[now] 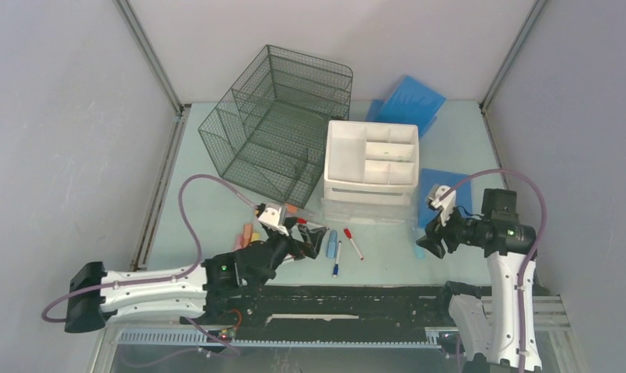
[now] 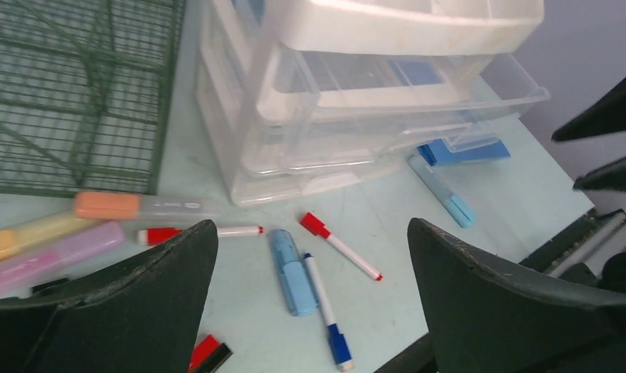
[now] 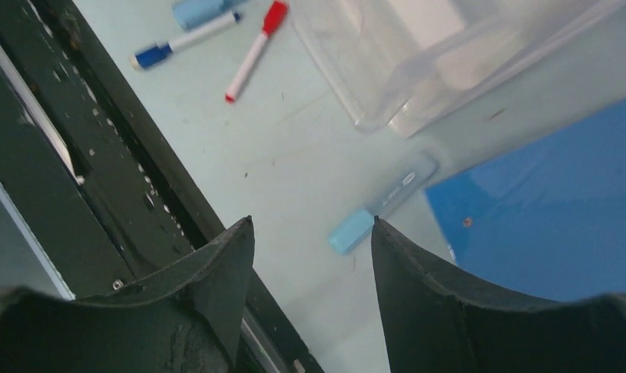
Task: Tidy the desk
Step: Open the drawer in the storage box, then pick up the stationery from the center of the board.
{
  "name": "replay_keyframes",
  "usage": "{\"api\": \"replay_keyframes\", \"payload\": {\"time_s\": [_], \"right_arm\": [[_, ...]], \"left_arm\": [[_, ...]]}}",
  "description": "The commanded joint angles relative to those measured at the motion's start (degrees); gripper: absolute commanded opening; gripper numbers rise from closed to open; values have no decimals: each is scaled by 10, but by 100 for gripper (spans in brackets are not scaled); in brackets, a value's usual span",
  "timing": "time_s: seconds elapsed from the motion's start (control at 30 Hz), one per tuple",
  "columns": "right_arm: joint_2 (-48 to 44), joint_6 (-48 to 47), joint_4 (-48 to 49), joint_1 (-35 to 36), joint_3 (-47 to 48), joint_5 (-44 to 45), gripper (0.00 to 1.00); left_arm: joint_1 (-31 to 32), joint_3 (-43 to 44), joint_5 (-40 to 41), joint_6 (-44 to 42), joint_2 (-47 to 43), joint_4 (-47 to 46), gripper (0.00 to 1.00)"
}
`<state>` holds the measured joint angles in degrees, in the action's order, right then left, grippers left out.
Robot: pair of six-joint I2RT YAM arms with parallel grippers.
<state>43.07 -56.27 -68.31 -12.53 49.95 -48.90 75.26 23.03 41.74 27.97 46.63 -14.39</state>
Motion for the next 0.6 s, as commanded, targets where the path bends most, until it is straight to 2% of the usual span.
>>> {"api": "replay_keyframes", "payload": {"time_s": [0.0,0.13,0.27,0.43,0.57], "right_arm": [[-5,-67,30,25,-63,71,65],[8,-114,60,44,-109,86,66],[20,-109,143,60,-159,93,66],[25,-70,228,99,-201,137,66],[33,2,308,142,-234,189,65]], "left_arm": [[-1,-20,44,-59,-60,55,100],[-4,-62,5,-23,-92,35,100],[-4,-97,-4,16,-101,15,100],[-5,-127,-7,48,-97,-20,99],[-8,-142,-7,69,-79,-60,97]]}}
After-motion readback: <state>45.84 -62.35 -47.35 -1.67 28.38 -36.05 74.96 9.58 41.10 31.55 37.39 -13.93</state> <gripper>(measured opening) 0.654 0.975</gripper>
